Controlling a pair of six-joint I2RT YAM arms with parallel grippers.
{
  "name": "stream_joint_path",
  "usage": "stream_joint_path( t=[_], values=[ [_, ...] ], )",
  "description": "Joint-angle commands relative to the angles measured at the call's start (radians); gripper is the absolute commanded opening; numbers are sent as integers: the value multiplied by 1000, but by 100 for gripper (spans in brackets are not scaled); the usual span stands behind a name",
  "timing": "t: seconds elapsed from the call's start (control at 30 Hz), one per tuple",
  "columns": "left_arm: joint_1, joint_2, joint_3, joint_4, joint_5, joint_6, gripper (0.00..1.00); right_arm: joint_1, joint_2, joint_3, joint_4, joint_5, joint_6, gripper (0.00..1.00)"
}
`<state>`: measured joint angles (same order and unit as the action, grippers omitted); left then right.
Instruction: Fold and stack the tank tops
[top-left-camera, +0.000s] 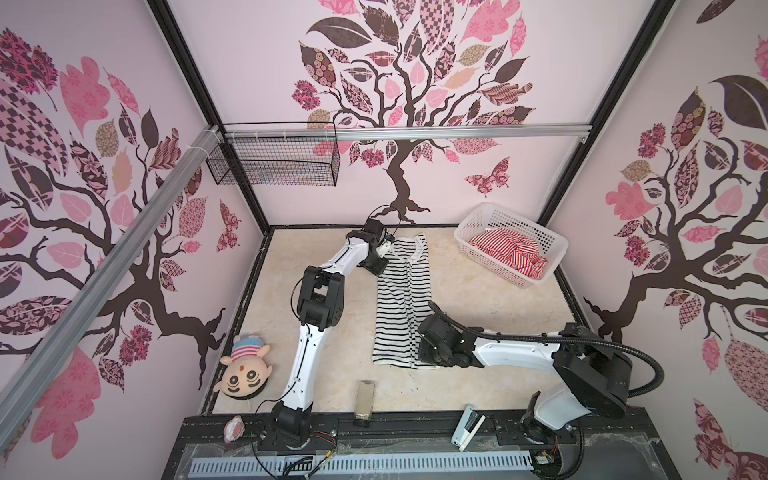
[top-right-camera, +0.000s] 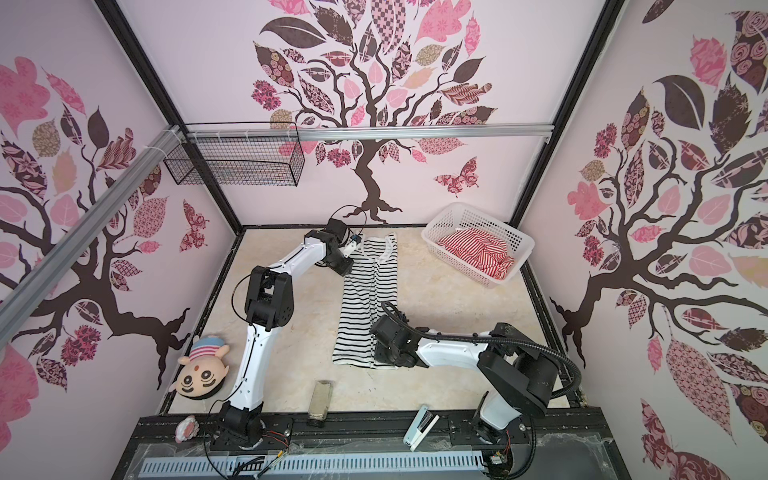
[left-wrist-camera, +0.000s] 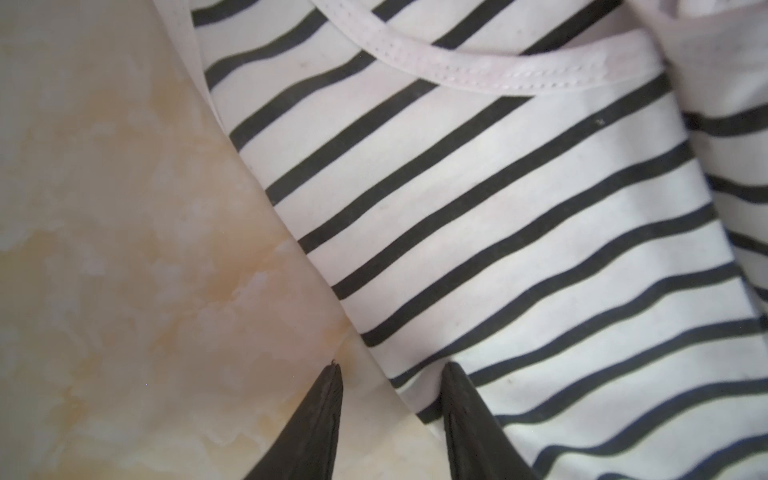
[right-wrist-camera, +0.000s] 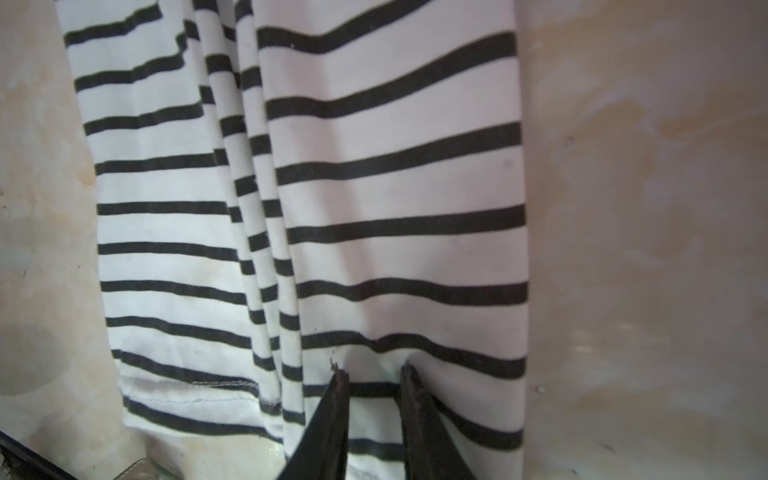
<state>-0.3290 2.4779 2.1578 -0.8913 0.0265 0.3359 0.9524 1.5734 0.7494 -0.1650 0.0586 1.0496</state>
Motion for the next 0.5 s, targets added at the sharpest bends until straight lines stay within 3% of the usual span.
stream_joint_path(
  t=[0.0,0.13,0.3,0.47],
  values=[
    [2,-11,-53,-13,-43,-6,43,5,46,24,-96,20,13,26],
    [2,-155,-189,17,-26,15,43,6,3,25,-88,18,-9,31],
    [1,-419,-476,73,29,61,45,5,-127,13,-105,19,-43,42],
    [-7,-655,-750,113,76,131,46,5,-218,-36,-156,32,-31,44]
  ],
)
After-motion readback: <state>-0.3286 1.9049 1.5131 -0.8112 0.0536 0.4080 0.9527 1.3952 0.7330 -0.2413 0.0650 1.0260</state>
